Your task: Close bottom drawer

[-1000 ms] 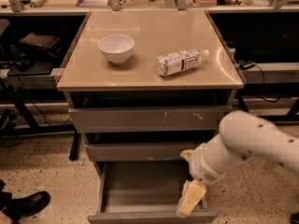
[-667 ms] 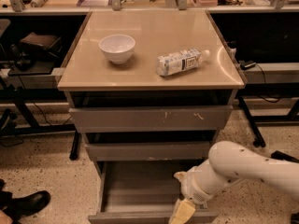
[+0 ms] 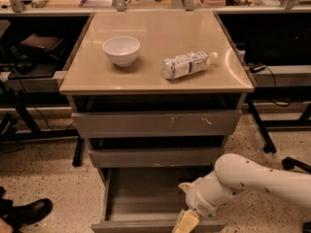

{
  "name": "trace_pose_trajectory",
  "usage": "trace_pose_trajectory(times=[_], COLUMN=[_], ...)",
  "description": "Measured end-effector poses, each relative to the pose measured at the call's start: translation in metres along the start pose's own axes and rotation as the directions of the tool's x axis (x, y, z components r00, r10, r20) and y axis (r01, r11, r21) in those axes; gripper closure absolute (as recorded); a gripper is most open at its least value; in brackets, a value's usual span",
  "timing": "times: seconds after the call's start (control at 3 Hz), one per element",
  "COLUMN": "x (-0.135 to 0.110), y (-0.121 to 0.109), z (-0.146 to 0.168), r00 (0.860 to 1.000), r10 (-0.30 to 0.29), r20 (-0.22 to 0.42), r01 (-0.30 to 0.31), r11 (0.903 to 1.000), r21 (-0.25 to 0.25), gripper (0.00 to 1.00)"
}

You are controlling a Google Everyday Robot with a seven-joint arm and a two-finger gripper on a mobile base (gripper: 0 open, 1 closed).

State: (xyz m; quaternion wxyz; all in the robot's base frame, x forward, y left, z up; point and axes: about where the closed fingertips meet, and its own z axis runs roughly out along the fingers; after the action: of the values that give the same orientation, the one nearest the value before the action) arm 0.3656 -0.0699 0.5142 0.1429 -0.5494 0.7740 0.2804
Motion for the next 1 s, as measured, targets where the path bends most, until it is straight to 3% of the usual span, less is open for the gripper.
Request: trace_pose_trajectory(times=[0.33,0.67,1.0], x=[0.013,0.041,0.076], y=[-0.019,-0.031,-0.026], z=[0.032,0.089,0.142], r00=[0.997,0.982,0.951], r10=[0.071,0.176,0.287], r20=[0.032,0.075,0.114], r01=[-0.070,-0.168,-0.265], r11=[0.9972,0.9799,0.9480], r21=[-0.028,-0.108,-0.177], gripper=[0.00,0.00,0.00])
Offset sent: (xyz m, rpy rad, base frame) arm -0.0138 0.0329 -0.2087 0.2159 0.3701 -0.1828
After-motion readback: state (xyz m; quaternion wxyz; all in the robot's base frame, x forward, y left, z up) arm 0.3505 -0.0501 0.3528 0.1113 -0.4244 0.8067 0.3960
